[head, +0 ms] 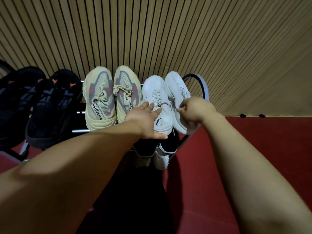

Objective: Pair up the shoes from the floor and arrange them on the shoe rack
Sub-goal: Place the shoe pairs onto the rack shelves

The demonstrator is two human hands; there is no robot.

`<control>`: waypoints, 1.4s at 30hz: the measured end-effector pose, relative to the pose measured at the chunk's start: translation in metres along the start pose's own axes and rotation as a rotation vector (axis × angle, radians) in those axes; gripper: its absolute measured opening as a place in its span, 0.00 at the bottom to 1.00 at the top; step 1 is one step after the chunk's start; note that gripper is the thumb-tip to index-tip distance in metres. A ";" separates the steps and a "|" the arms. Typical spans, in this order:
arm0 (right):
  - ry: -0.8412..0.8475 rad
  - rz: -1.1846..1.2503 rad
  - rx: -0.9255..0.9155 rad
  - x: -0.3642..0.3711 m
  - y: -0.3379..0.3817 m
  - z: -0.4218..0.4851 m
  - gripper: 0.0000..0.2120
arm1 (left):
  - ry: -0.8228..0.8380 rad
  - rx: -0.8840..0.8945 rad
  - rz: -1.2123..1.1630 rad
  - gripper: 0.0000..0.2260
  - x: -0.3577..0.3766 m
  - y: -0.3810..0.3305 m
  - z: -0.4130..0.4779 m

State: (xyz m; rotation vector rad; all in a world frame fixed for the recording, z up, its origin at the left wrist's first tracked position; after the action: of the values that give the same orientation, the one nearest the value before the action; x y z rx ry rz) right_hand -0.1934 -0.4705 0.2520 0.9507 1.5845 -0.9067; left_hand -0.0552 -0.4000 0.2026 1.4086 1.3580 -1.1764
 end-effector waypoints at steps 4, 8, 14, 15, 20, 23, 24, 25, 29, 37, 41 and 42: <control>0.128 0.243 -0.079 0.016 0.012 0.008 0.29 | 0.104 0.030 0.034 0.48 -0.003 -0.002 0.004; 0.279 0.053 -0.070 0.007 0.017 0.023 0.32 | 0.160 0.117 0.123 0.46 -0.013 0.004 0.006; 0.335 0.122 0.008 0.002 0.013 0.043 0.42 | -0.027 0.178 0.017 0.45 -0.005 0.016 0.001; 0.327 0.087 0.002 0.001 0.013 0.045 0.42 | -0.080 0.186 -0.030 0.47 -0.002 0.018 0.000; 0.341 -0.031 -0.055 -0.014 0.022 0.043 0.29 | -0.166 0.210 -0.060 0.48 -0.001 0.019 -0.001; 0.349 -0.009 -0.011 -0.017 0.027 0.039 0.29 | -0.215 0.250 -0.097 0.45 0.000 0.021 -0.004; 0.323 -0.012 0.006 -0.016 0.028 0.038 0.28 | -0.231 0.261 -0.087 0.45 0.001 0.021 -0.006; 0.291 -0.022 0.030 -0.016 0.030 0.037 0.27 | -0.236 0.258 -0.069 0.44 0.003 0.022 -0.007; 0.164 -0.013 0.137 -0.005 0.039 0.028 0.22 | -0.255 0.185 0.082 0.39 0.009 0.029 -0.020; -0.515 0.354 0.299 0.000 0.081 -0.042 0.23 | -0.455 0.529 0.207 0.34 0.107 0.091 -0.120; -0.785 0.197 -0.236 0.036 0.162 -0.108 0.23 | -0.130 0.057 0.035 0.43 0.163 0.162 -0.139; -0.721 0.155 -0.395 0.056 0.183 -0.117 0.22 | -0.055 -0.057 -0.022 0.45 0.176 0.182 -0.144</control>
State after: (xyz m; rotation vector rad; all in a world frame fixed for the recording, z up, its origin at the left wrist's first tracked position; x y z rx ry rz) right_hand -0.0801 -0.2837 0.2024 0.3854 0.9947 -0.6812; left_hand 0.1332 -0.2341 0.0541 1.3154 1.3614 -1.1727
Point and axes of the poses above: each hand's wrist, its own z-axis towards the middle knuckle, its own x-axis out of the palm, y = z × x, the point moved 5 cm from there along z, towards the middle knuckle, and after that the axes turned 3 degrees about -x, right-handed, at the moved point
